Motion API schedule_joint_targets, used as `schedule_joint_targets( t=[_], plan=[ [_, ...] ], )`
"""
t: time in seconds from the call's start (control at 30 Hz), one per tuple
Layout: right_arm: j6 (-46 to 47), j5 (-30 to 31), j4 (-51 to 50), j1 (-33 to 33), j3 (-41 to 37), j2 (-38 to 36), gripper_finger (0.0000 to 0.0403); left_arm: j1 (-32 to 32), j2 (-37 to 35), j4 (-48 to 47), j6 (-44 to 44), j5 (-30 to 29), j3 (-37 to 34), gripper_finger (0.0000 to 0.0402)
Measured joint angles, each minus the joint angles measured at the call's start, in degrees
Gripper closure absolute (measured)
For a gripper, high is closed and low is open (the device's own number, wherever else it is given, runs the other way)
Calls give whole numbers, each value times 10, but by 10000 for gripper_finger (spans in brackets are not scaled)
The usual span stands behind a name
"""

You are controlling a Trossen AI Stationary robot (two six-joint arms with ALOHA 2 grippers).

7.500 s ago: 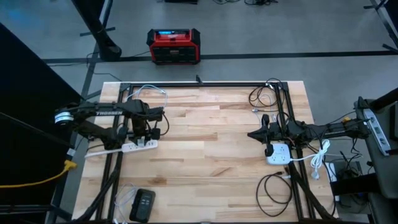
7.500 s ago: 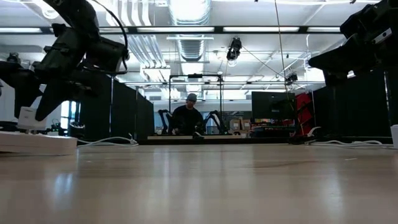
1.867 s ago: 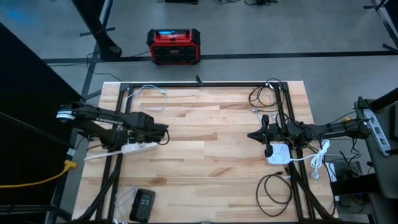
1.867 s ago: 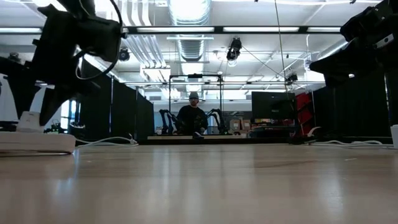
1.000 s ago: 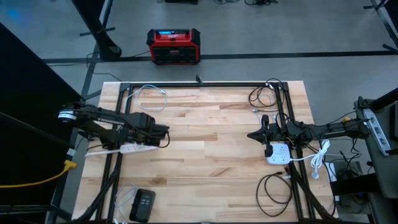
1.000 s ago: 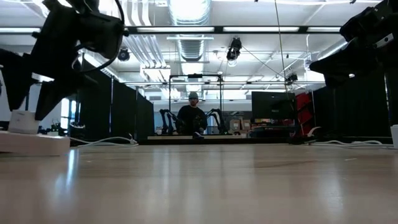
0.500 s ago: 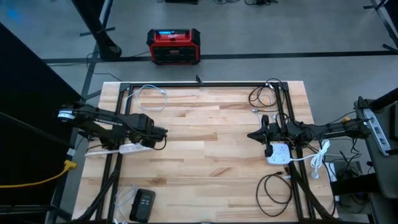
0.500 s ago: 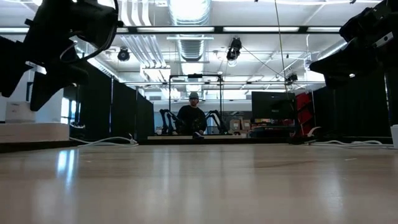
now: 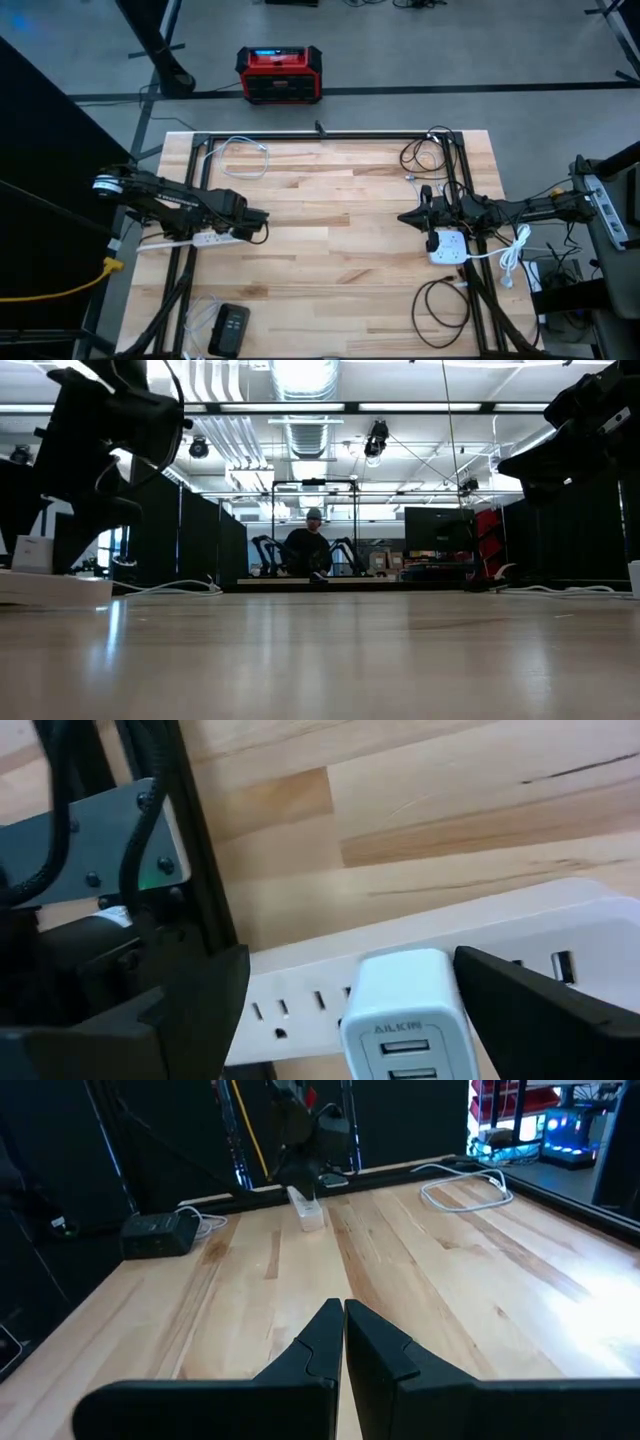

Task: Insert USB
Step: Insert the white charger adapter into the left white outlet extension, then insert the top left white charger cable into the white charger adapter connected to the left white outlet extension

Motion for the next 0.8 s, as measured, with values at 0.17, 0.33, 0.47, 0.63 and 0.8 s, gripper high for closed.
schedule_joint_targets(
  t=[0.17,0.33,0.47,0.63,0.8],
  plan=[
    [0,0,0,0,0,0,403,0,-1,-66,6,-1,52,66],
    [-1,0,0,0,0,0,403,0,-2,-101,9,-5,89,66],
    [-4,0,0,0,0,0,403,0,-2,-103,10,-22,111,66],
    [-7,0,7,0,0,0,403,0,0,-94,-1,-74,165,70],
    [-4,0,61,0,0,7,403,-2,26,-85,44,-224,242,86]
  ],
)
